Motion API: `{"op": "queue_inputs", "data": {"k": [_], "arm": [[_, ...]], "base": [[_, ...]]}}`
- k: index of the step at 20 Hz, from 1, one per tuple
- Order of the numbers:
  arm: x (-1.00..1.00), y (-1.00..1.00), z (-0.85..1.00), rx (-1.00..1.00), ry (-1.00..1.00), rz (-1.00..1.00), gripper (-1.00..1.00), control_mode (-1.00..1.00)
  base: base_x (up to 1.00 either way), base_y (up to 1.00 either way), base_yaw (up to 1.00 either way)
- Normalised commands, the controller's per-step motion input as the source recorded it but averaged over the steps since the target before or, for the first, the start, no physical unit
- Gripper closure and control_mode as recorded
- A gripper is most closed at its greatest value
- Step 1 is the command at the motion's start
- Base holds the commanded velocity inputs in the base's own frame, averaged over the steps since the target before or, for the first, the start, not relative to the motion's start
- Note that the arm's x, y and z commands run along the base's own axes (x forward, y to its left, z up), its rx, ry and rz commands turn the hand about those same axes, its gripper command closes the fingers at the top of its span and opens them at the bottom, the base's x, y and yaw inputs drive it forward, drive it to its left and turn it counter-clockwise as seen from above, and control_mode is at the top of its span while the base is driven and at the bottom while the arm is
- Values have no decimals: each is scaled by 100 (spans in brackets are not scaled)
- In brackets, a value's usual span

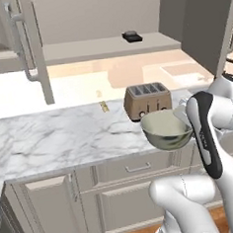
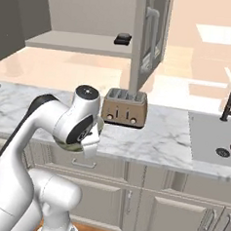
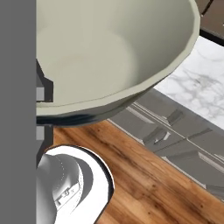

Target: Pick the mug and place it in the sink. Pick the bowl and place it in the open cabinet and then close the cabinet.

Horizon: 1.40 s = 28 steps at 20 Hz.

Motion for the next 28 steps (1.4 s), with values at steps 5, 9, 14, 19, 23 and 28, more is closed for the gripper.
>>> {"op": "queue_inputs", "data": {"k": [5,9,14,19,23,28], "arm": [[0,0,0,0,0,0,100,100],[0,0,0,0,0,0,100,100],[0,0,0,0,0,0,100,100],[0,0,0,0,0,0,100,100],[0,0,0,0,0,0,100,100],[0,0,0,0,0,0,100,100]], "base": [[0,45,-2],[0,12,-1],[20,0,1],[67,0,8],[75,0,11],[40,0,6]]}}
